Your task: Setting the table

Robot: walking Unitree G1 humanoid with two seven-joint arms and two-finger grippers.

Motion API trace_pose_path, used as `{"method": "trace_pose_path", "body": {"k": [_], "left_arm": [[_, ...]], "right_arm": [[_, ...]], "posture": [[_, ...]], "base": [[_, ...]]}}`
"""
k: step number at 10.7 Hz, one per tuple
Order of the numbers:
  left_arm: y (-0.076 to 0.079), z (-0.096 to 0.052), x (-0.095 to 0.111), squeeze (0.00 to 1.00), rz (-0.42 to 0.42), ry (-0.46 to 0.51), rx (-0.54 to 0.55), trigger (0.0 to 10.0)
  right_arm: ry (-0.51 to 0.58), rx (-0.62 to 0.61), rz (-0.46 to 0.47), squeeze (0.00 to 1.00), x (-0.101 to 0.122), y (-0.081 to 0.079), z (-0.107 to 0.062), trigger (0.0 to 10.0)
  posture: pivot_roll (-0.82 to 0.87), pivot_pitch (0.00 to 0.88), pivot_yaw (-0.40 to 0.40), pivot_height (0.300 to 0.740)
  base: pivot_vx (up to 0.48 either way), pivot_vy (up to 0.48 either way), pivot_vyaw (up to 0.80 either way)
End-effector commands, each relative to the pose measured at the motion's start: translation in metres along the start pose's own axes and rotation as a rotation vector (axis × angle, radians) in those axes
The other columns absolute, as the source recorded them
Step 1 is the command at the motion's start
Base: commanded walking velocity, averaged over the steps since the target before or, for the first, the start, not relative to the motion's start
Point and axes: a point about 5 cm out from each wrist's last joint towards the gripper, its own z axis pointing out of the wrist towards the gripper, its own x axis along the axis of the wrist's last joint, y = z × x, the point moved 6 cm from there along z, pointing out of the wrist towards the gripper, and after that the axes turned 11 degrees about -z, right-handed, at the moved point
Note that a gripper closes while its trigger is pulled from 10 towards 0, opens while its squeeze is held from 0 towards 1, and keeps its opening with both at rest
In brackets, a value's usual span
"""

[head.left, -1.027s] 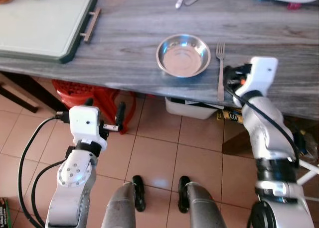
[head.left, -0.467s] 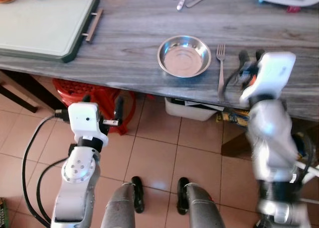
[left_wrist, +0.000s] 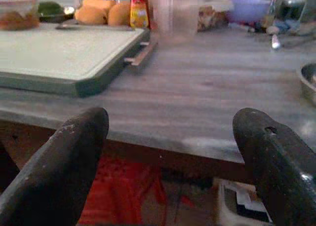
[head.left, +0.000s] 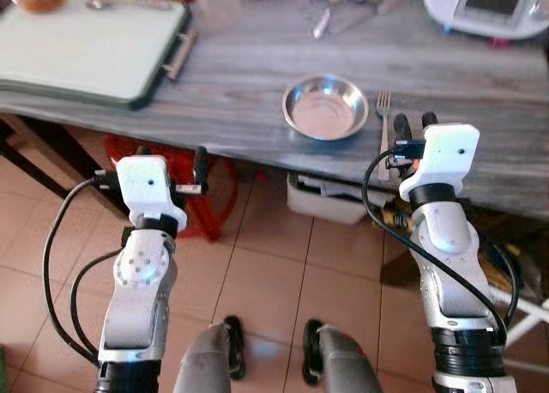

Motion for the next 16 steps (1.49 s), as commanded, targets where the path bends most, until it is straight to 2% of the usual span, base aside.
{"method": "trace_pose_path", "body": {"k": [1, 3, 4, 5, 7, 8, 9, 10, 12, 16], "left_arm": [[-0.004, -0.002, -0.007, 0.0, -0.003, -0.019, 0.016, 10.0], [-0.003, -0.002, -0.009, 0.0, -0.009, -0.019, 0.017, 10.0], [-0.003, -0.004, -0.012, 0.0, -0.01, -0.028, 0.016, 10.0], [-0.002, -0.005, -0.013, 0.0, -0.009, -0.03, 0.012, 10.0], [-0.001, -0.005, -0.014, 0.0, -0.009, -0.031, 0.006, 10.0], [0.0, -0.006, -0.014, 0.0, -0.008, -0.033, 0.0, 10.0], [0.0, -0.007, -0.014, 0.0, -0.008, -0.035, -0.002, 10.0], [0.001, -0.008, -0.015, 0.0, -0.003, -0.041, -0.007, 10.0], [0.01, -0.011, -0.014, 0.0, -0.028, -0.033, -0.074, 10.0], [0.015, -0.014, -0.014, 0.0, -0.05, -0.044, -0.098, 10.0]], "right_arm": [[-0.028, -0.007, 0.014, 1.0, -0.01, 0.001, -0.003, 10.0], [-0.06, -0.036, 0.005, 1.0, -0.017, 0.005, 0.001, 10.0], [-0.096, -0.045, -0.042, 1.0, -0.024, 0.004, 0.001, 10.0], [-0.1, -0.044, -0.024, 1.0, -0.027, -0.001, 0.002, 10.0], [-0.087, -0.003, 0.015, 0.35, -0.025, -0.009, 0.0, 10.0], [-0.085, 0.022, 0.035, 0.13, -0.025, -0.012, -0.001, 10.0], [-0.094, 0.007, 0.023, 0.0, -0.026, -0.011, -0.001, 10.0], [-0.161, 0.002, 0.049, 0.0, -0.037, -0.012, -0.003, 10.0], [-0.134, 0.017, 0.077, 0.0, -0.033, -0.012, -0.006, 10.0], [-0.157, 0.019, 0.09, 0.0, -0.036, -0.011, -0.004, 10.0]], "posture": [[0.0, 0.138, -0.001, 0.74], [0.0, 0.137, -0.001, 0.74], [0.0, 0.141, 0.0, 0.74], [-0.01, 0.142, 0.001, 0.74], [-0.01, 0.146, 0.003, 0.74], [-0.01, 0.151, 0.004, 0.74], [-0.01, 0.153, 0.005, 0.74], [-0.01, 0.156, 0.005, 0.74], [0.0, 0.159, 0.003, 0.74], [0.0, 0.17, 0.002, 0.74]], "base": [[-0.262, 0.0, 0.0], [-0.274, 0.0, 0.0], [-0.304, 0.0, 0.0], [-0.292, 0.0, 0.0], [-0.255, 0.0, 0.0], [0.0, 0.0, 0.0], [0.0, 0.0, 0.0], [0.0, 0.0, 0.0], [0.0, 0.0, 0.0], [0.0, -0.252, -0.8]]}}
